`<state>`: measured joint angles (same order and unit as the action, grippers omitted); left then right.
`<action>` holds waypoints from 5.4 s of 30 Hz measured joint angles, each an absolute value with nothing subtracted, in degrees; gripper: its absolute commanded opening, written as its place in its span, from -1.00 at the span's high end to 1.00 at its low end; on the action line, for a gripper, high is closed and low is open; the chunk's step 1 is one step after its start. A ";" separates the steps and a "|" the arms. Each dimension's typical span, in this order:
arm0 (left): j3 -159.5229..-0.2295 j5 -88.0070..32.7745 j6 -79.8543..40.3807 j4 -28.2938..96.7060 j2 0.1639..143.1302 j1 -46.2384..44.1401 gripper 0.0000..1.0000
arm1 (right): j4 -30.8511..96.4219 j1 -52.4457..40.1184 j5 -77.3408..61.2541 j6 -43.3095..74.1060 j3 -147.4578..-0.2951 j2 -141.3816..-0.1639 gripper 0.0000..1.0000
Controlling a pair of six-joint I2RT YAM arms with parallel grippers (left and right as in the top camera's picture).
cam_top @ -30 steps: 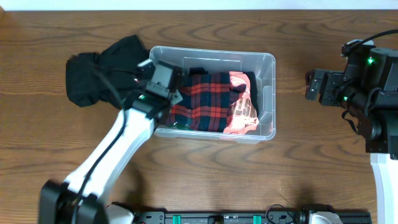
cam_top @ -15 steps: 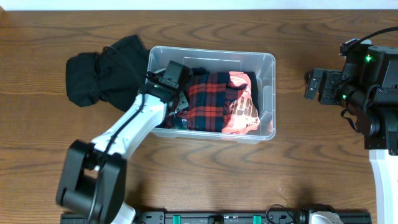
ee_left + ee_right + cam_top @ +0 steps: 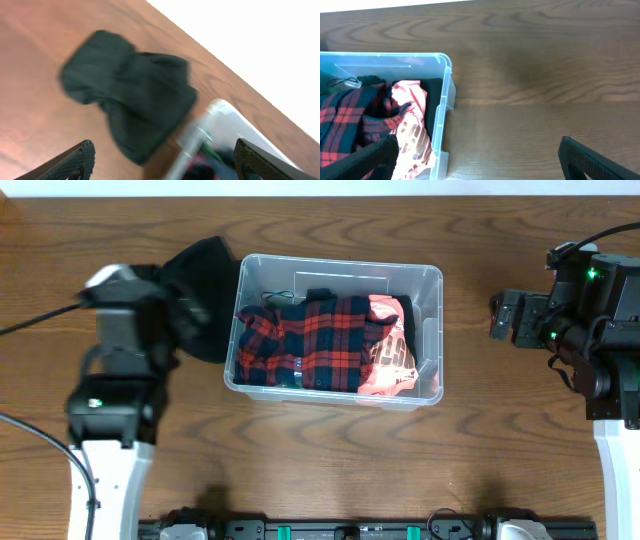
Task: Pack container
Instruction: 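Grasp the black garment with the left gripper and lift it, then place the black garment on top in the bin and release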
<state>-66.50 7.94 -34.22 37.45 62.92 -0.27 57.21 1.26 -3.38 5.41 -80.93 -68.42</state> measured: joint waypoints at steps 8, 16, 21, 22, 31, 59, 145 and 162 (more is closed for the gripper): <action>-64.97 -9.87 -34.54 36.56 80.27 18.94 -0.78 | 57.21 1.26 -3.38 5.39 -80.93 -69.21 -0.99; -64.14 -23.62 -36.32 25.63 97.47 22.87 -0.79 | 57.21 1.26 -3.38 5.39 -80.93 -70.81 -0.98; -64.14 -26.65 -38.81 20.51 102.65 22.79 -0.80 | 57.19 1.26 -3.38 5.39 -80.93 -71.00 -0.99; -64.14 -27.09 -39.13 19.62 103.44 22.79 -0.80 | 57.19 1.26 -3.38 5.39 -80.93 -71.00 -0.98; -64.12 -30.13 -42.74 10.41 110.17 20.67 -0.29 | 57.14 1.28 -3.38 5.41 -80.93 -71.02 -0.98; -63.33 -37.89 -42.48 3.66 73.87 19.00 0.88 | 57.14 1.28 -3.36 5.39 -80.93 -71.11 -0.98; -59.55 -2.85 -47.86 11.60 95.39 -30.37 0.78 | 57.65 1.28 -3.36 5.39 -80.93 -71.13 -0.99; -54.46 4.64 -29.65 27.75 64.18 -13.13 -0.96 | 53.06 -6.22 -4.03 3.57 -80.93 -73.45 -0.98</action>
